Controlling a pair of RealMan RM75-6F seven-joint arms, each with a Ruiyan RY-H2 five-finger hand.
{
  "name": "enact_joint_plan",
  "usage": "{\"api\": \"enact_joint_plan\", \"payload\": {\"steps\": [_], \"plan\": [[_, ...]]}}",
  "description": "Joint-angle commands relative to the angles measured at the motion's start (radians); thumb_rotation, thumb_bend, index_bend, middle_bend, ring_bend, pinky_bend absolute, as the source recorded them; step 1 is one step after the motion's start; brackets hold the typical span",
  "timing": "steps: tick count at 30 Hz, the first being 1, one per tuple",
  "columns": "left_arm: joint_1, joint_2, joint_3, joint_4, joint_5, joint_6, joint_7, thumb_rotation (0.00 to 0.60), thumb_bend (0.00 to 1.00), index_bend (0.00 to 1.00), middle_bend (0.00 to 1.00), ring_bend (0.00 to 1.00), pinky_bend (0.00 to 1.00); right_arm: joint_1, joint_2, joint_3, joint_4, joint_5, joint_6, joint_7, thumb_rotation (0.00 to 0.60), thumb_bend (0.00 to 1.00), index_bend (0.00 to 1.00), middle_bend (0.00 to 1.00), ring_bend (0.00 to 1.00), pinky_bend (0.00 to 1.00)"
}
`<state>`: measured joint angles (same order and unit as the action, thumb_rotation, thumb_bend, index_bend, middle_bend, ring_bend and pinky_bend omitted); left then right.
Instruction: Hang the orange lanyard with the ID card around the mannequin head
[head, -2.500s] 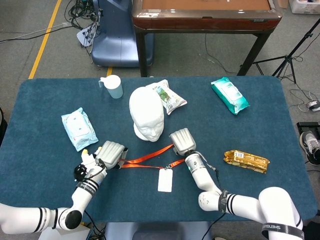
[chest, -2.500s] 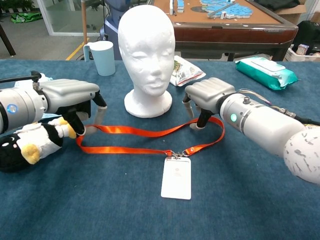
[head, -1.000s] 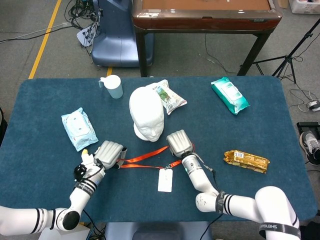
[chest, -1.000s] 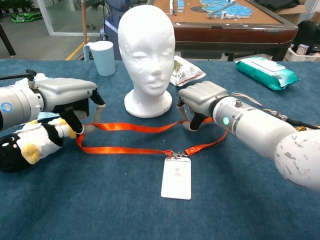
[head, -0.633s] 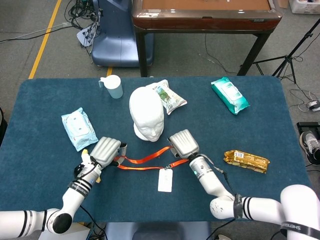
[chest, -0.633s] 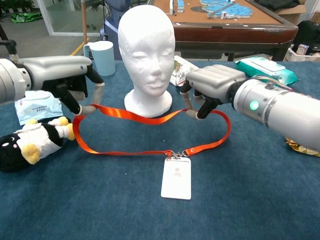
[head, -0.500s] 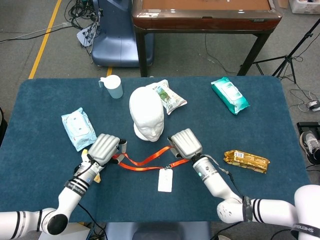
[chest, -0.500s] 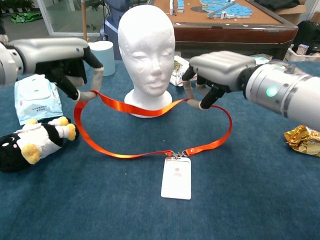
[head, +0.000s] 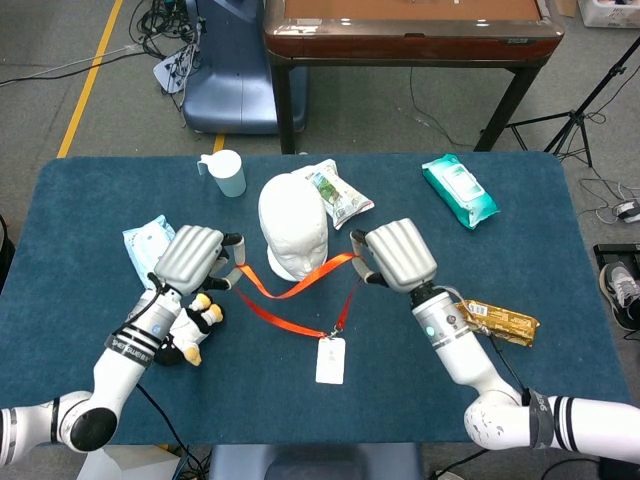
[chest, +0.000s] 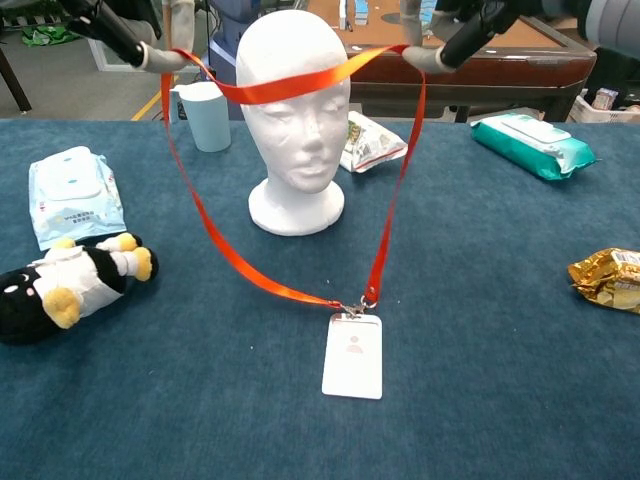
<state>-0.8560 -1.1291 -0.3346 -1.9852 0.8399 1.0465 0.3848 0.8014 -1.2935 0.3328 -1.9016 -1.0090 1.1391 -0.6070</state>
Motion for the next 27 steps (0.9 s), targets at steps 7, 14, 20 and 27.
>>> {"api": "enact_joint_plan", "payload": {"steps": [7, 14, 20, 27], "plan": [[-0.073, -0.011, -0.043, 0.123, -0.084, -0.03, 0.001, 0.6, 0.38, 0.62, 1.0, 1.0, 0.88, 0.064, 0.009, 0.066, 0.03, 0.116, 0.008, -0.026, 0.6, 0.42, 0.67, 0.91, 0.94, 1.0], [-0.117, -0.039, -0.063, 0.212, -0.147, -0.041, -0.001, 0.6, 0.38, 0.62, 1.0, 1.0, 0.88, 0.106, 0.001, 0.097, 0.084, 0.205, 0.019, -0.044, 0.6, 0.42, 0.67, 0.91, 0.94, 1.0], [-0.162, -0.07, -0.061, 0.299, -0.185, -0.06, 0.02, 0.6, 0.38, 0.62, 1.0, 1.0, 0.88, 0.136, -0.014, 0.103, 0.139, 0.259, 0.023, -0.053, 0.6, 0.42, 0.67, 0.91, 0.94, 1.0], [-0.214, -0.129, -0.055, 0.416, -0.225, -0.08, 0.047, 0.6, 0.38, 0.62, 1.0, 1.0, 0.88, 0.183, -0.054, 0.111, 0.207, 0.336, 0.029, -0.084, 0.6, 0.42, 0.67, 0.91, 0.94, 1.0]]}}
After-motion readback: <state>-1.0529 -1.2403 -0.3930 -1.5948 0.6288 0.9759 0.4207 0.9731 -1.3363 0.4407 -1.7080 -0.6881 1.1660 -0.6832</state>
